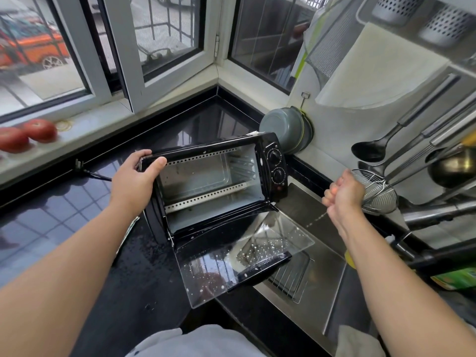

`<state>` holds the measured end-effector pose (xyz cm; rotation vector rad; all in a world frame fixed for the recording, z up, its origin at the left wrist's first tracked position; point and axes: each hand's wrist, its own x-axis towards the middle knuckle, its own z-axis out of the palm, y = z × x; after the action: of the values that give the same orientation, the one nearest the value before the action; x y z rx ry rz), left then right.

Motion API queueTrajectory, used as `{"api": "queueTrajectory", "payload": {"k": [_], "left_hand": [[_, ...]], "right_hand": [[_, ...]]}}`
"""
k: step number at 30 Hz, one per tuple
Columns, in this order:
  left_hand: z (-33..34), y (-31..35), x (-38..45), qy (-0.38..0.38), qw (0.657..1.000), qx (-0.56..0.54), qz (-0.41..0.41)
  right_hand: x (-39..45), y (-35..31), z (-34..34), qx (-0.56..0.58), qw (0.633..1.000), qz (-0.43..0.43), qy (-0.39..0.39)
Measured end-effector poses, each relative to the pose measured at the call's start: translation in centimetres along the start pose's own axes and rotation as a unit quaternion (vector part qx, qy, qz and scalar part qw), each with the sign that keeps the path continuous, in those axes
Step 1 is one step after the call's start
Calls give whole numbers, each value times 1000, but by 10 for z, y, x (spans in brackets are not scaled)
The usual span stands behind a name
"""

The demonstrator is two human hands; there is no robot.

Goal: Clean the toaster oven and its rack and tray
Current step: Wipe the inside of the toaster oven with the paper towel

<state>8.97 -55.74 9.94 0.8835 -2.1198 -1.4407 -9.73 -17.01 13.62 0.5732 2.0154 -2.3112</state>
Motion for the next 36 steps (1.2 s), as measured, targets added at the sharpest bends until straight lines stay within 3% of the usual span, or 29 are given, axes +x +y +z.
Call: {"api": "queueTrajectory", "payload": {"k": [5, 7, 9, 11, 16, 21, 24, 26, 29, 33, 36], "left_hand": [[1, -4, 2, -3, 1000, -7, 2], [1, -8, 4, -4, 1000, -11, 4], [1, -10, 5, -7, 1000, -8, 5], [1, -13, 6, -9, 1000, -8, 7], [2, -16, 6, -12, 1000, -18, 16], [2, -15, 7, -8, 1000, -15, 21], [3, -14, 6, -7, 1000, -16, 16], [3, -15, 7, -6, 1000, -16, 15], [4, -15, 5, 3, 1000, -18, 9], [5, -15, 3, 7, 1000, -13, 7], [3, -15, 1, 3, 1000, -13, 10]], "right_hand": [[-1, 1, 0, -72, 997, 1, 33], [-4, 6, 3, -187, 982, 24, -16], [-9, 14, 4, -352, 929, 50, -103], [-11, 17, 5, -457, 875, 17, -161], [-33, 14, 26, -532, 765, -216, -290], [-36, 29, 37, -606, 543, -470, -341], [-32, 35, 42, -640, 455, -526, -327], [-30, 36, 51, -685, 411, -511, -317], [-34, 36, 54, -739, 404, -440, -312], [-53, 37, 54, -759, 468, -331, -309], [-59, 38, 65, -789, 454, -292, -292]]}}
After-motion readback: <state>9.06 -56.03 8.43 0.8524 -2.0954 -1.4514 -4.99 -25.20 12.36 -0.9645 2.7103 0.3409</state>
